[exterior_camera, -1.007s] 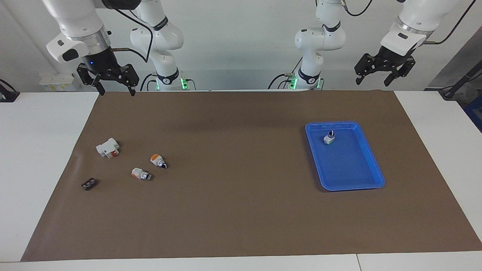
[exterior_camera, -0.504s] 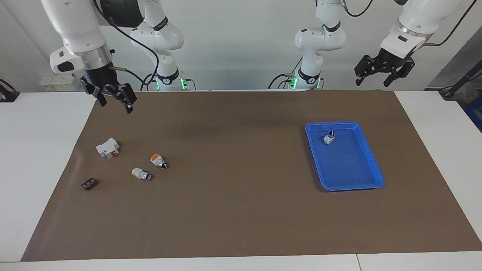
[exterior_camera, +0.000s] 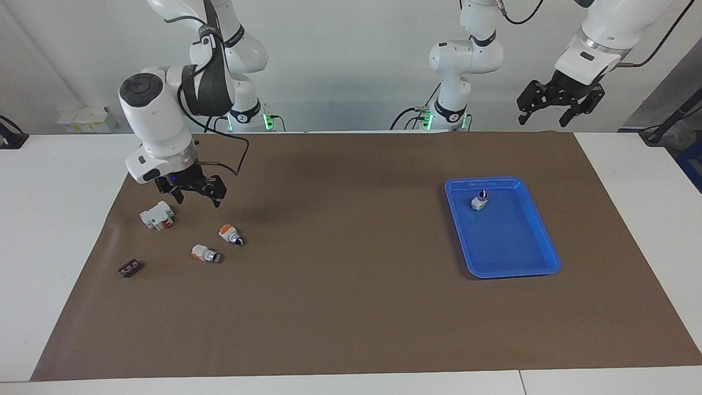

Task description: Turn and place switch with both arms

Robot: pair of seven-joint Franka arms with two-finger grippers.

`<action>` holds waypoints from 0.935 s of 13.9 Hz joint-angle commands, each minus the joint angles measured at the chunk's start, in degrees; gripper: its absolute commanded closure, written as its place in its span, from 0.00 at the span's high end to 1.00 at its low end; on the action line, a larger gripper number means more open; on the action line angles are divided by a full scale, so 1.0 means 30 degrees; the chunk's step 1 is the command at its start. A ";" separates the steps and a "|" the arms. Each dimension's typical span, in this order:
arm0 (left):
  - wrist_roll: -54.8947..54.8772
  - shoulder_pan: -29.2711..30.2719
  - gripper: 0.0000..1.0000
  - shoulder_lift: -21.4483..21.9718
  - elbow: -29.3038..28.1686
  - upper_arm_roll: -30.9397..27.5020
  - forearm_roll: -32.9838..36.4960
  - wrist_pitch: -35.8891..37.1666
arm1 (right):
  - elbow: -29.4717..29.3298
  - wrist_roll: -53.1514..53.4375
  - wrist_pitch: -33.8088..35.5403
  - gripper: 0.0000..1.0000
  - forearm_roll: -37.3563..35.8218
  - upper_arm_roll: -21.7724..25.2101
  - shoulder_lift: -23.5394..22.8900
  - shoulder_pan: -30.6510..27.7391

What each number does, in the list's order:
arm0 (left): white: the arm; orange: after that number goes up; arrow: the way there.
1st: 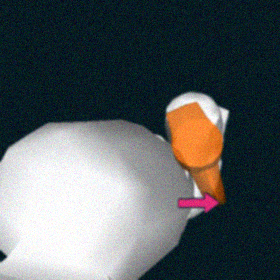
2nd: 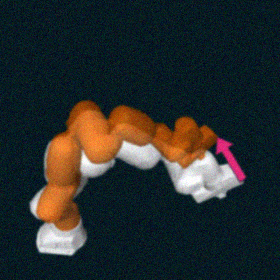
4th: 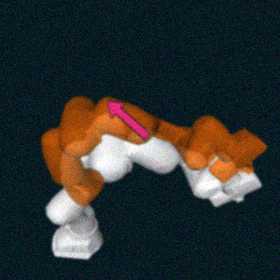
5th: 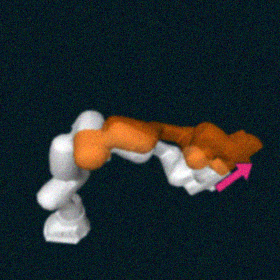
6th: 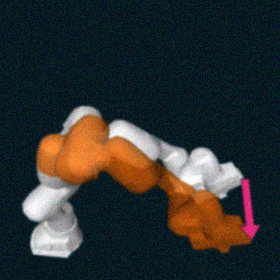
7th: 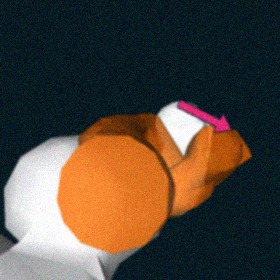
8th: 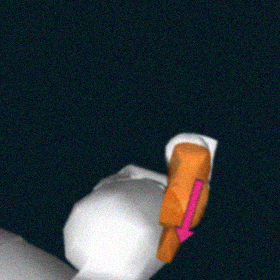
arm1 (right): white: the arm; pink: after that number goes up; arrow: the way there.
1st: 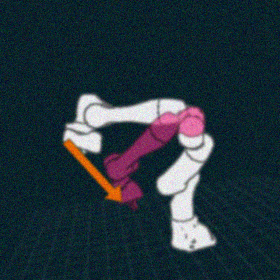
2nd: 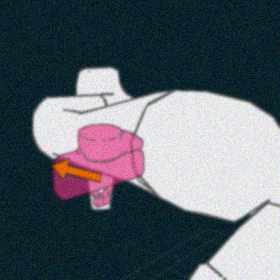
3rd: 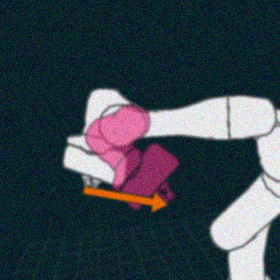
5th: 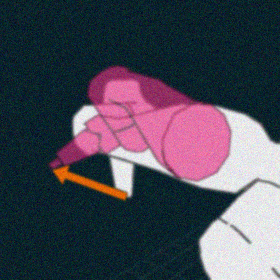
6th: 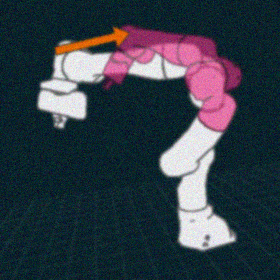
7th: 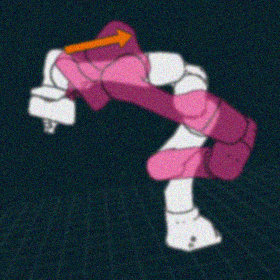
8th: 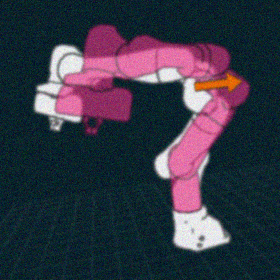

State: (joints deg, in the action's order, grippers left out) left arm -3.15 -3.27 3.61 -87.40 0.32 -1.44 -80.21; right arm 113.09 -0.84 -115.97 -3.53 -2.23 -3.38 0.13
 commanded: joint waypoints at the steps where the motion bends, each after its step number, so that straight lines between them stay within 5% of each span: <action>1: 0.0140 0.0034 1.00 0.0436 -0.0546 0.0012 0.0363 -0.0216 | 0.0826 -0.5677 -0.1471 1.00 -0.0171 0.0011 -0.0395 -0.0043; 4: 0.0140 0.0034 1.00 0.0436 -0.0546 0.0012 0.0363 -0.0187 | 0.2466 -0.9935 -0.4284 1.00 -0.0171 0.0011 -0.1187 0.0044; 9: 0.0140 0.0034 1.00 0.0436 -0.0546 0.0012 0.0363 -0.0187 | 0.3699 -1.3484 -0.4732 0.99 -0.0171 0.0011 -0.1306 0.0572; 13: 0.0140 0.0034 1.00 0.0436 -0.0546 0.0012 0.0363 -0.0216 | 0.5019 -1.4452 -0.7187 0.84 -0.0200 0.0011 -0.1626 0.0396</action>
State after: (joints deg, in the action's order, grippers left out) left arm -3.14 -3.27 3.61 -87.40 0.31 -1.44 -80.21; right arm 125.50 -41.98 -133.69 -3.53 -2.18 -8.34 1.88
